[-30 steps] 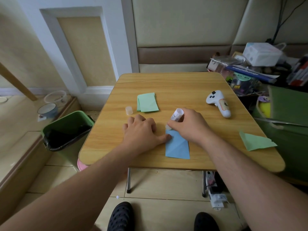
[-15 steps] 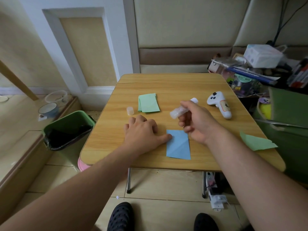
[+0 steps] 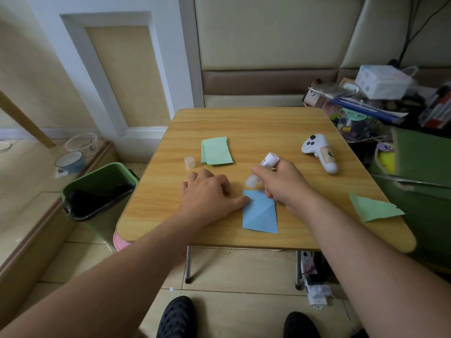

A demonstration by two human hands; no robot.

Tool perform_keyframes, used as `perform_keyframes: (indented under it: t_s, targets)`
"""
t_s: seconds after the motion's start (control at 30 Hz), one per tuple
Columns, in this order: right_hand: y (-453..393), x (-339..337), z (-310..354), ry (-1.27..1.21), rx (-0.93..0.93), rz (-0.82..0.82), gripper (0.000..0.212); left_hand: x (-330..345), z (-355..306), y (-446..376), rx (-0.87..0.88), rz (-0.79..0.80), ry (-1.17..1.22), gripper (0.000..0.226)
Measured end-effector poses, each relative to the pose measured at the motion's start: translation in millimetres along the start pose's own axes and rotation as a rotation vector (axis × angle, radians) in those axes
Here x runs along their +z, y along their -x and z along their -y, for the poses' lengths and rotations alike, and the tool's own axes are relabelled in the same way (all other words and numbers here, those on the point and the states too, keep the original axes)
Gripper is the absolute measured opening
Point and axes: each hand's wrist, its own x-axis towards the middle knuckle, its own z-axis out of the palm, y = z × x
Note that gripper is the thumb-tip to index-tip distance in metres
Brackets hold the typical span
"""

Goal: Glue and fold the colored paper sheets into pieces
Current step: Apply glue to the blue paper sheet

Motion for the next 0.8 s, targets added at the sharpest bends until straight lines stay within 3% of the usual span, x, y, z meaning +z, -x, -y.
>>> perform_keyframes:
  t_s: [0.07,0.17,0.3,0.5,0.63,0.8]
  targets:
    - [-4,-4,2,-0.219,0.091,0.05,0.009,-1,1,0,0.004,0.012,0.007,0.054]
    - [-5,-11,4,-0.487,0.203,0.147,0.013,-2,1,-1,0.011,0.031,-0.005,0.056]
    - [-5,-10,4,-0.594,0.194,0.086,0.02,-2,1,-1,0.018,0.038,-0.015,0.057]
    - [-6,3,-4,-0.173,-0.027,-0.037,0.024,-7,5,-5,0.051,0.096,-0.043,0.058]
    - [-6,5,-6,0.006,-0.068,-0.014,0.015,-7,5,-5,0.06,0.1,-0.049,0.059]
    - [2,7,-4,0.325,-0.185,-0.035,0.022,-7,7,-6,0.054,0.088,-0.016,0.051]
